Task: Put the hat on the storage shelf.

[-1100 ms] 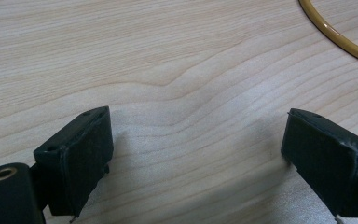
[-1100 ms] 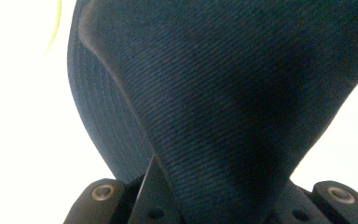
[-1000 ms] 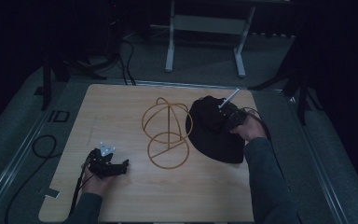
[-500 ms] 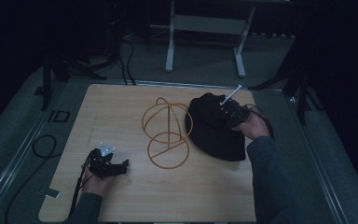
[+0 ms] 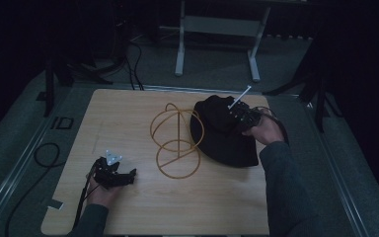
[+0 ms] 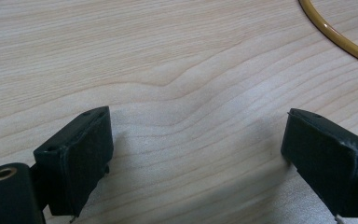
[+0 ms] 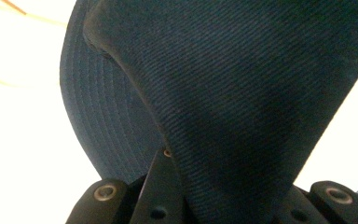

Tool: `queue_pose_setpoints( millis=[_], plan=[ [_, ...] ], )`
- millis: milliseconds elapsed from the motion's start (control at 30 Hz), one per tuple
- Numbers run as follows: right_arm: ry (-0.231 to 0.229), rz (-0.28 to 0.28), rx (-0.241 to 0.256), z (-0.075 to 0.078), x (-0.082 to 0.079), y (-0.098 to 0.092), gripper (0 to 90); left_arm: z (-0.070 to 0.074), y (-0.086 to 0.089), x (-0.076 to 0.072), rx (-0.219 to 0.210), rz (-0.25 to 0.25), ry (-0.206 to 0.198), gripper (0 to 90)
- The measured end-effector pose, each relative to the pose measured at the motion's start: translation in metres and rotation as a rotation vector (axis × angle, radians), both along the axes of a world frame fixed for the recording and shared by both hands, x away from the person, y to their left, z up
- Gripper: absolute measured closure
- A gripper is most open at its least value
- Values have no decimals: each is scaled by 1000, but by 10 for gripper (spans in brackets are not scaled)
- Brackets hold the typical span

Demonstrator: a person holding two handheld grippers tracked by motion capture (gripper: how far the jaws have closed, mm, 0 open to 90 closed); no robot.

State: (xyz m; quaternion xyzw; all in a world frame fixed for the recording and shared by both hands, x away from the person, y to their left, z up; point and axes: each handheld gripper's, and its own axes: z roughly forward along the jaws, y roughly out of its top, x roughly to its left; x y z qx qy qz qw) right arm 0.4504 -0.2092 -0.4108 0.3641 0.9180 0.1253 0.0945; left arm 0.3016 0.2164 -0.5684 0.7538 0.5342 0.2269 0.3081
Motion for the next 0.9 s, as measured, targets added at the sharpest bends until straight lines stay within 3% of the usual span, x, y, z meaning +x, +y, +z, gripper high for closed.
queue_pose_setpoints(
  millis=[667, 900],
  plan=[
    [-25, 77, 13, 26, -10, 16, 880, 0, 0, 0, 0, 0, 0, 94],
    [-52, 64, 17, 38, -11, 16, 880, 0, 0, 0, -1, 0, 0, 94]
  ],
)
